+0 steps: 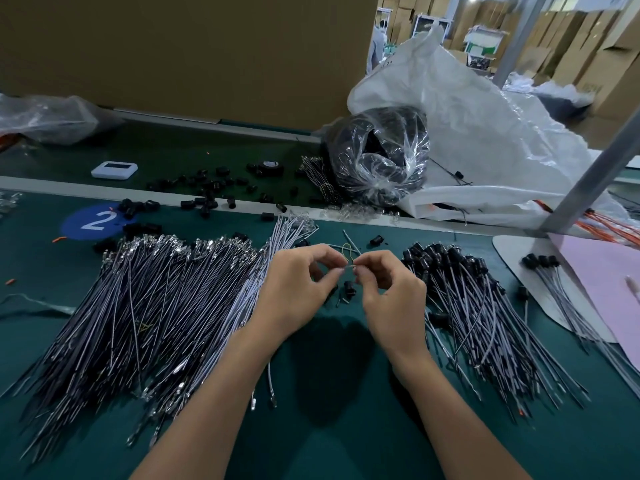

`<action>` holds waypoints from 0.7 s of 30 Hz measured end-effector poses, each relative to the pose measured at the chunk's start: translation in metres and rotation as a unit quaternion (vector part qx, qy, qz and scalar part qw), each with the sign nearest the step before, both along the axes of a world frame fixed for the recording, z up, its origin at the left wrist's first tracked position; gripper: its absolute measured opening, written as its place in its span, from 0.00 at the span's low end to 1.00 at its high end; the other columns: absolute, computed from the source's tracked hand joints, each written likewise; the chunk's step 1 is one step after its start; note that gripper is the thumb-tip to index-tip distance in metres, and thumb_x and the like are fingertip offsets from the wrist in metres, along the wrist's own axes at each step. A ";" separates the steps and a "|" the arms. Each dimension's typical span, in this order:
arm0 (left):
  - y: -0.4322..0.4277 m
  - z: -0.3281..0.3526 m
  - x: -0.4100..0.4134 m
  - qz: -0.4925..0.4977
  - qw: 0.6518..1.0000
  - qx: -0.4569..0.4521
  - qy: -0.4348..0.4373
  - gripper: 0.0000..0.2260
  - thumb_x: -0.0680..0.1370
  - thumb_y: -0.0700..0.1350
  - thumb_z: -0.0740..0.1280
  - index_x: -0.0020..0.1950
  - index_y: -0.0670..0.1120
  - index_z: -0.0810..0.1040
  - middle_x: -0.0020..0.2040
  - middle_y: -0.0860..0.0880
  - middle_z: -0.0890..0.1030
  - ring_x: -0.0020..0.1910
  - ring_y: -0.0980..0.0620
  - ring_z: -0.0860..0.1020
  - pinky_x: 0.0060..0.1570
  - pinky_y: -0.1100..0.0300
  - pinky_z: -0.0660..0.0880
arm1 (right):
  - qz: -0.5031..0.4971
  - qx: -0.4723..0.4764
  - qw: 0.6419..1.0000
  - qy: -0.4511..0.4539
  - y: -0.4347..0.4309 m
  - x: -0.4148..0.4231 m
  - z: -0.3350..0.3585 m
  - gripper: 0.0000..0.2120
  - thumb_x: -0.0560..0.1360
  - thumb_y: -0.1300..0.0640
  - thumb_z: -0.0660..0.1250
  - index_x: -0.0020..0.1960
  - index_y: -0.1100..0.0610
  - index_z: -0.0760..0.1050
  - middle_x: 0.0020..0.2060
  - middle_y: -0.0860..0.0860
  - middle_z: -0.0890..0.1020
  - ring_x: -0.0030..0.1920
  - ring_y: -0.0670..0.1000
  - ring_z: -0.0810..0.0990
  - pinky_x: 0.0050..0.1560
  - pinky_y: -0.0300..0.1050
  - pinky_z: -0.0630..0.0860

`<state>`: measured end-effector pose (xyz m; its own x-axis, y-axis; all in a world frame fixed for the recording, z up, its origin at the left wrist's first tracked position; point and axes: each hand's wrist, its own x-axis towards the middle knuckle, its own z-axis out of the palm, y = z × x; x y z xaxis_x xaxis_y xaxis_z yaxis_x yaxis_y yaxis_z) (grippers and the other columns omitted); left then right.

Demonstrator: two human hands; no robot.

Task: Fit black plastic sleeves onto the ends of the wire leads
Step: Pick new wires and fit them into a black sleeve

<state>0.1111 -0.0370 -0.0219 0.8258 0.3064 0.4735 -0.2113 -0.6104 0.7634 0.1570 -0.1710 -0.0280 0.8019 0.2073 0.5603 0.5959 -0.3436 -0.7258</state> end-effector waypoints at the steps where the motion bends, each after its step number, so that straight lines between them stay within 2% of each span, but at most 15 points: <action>1: 0.000 0.000 0.001 0.004 1.000 -0.007 -0.006 0.07 0.73 0.37 0.74 0.45 0.49 0.85 0.34 0.62 0.80 0.32 0.55 0.78 0.36 0.68 0.74 | -0.005 0.005 1.000 0.000 0.000 0.000 0.001 0.07 0.75 0.67 0.68 0.46 0.55 0.79 0.37 0.42 0.81 0.40 0.40 0.80 0.42 0.27 0.72; 4: 0.001 0.000 0.002 0.004 1.000 -0.015 -0.026 0.05 0.74 0.36 0.73 0.47 0.45 0.85 0.40 0.54 0.84 0.37 0.50 0.82 0.43 0.58 0.79 | -0.022 0.029 0.999 0.003 0.000 0.000 0.003 0.05 0.75 0.65 0.70 0.48 0.56 0.80 0.37 0.41 0.81 0.40 0.41 0.80 0.43 0.29 0.74; 7: 0.001 0.001 0.001 0.015 0.998 0.020 -0.057 0.04 0.74 0.37 0.73 0.47 0.43 0.85 0.42 0.51 0.85 0.40 0.55 0.81 0.46 0.61 0.77 | -0.036 0.027 0.999 -0.005 -0.002 0.001 0.004 0.05 0.75 0.65 0.70 0.46 0.56 0.80 0.37 0.43 0.81 0.39 0.42 0.80 0.43 0.30 0.73; 9: 0.002 0.002 0.000 0.034 0.995 0.060 -0.074 0.02 0.74 0.38 0.74 0.46 0.43 0.85 0.41 0.50 0.84 0.40 0.54 0.80 0.45 0.62 0.76 | -0.039 0.010 0.999 -0.011 -0.004 0.003 0.004 0.06 0.75 0.66 0.69 0.44 0.56 0.80 0.37 0.45 0.81 0.39 0.42 0.79 0.44 0.28 0.71; 14: 0.005 0.004 -0.004 0.086 0.985 0.128 -0.083 0.03 0.76 0.42 0.72 0.45 0.43 0.83 0.41 0.51 0.82 0.40 0.51 0.79 0.42 0.54 0.76 | -0.019 -0.037 0.998 -0.045 -0.007 0.005 0.005 0.07 0.75 0.69 0.67 0.44 0.60 0.81 0.39 0.49 0.81 0.41 0.45 0.77 0.46 0.27 0.69; 17: 0.008 0.004 -0.005 0.099 0.986 0.110 -0.078 0.03 0.76 0.43 0.72 0.45 0.44 0.83 0.41 0.51 0.82 0.39 0.52 0.77 0.41 0.54 0.75 | 0.041 -0.028 0.999 -0.012 -0.009 0.005 0.008 0.10 0.76 0.70 0.66 0.43 0.56 0.81 0.38 0.45 0.81 0.41 0.43 0.78 0.47 0.33 0.74; 21: 0.011 0.004 -0.003 0.090 0.991 0.070 -0.064 0.03 0.76 0.44 0.73 0.44 0.44 0.84 0.41 0.51 0.82 0.37 0.54 0.75 0.39 0.60 0.72 | 0.069 0.016 0.997 0.042 -0.011 0.008 0.010 0.11 0.77 0.68 0.66 0.44 0.53 0.81 0.38 0.46 0.82 0.41 0.48 0.81 0.47 0.45 0.79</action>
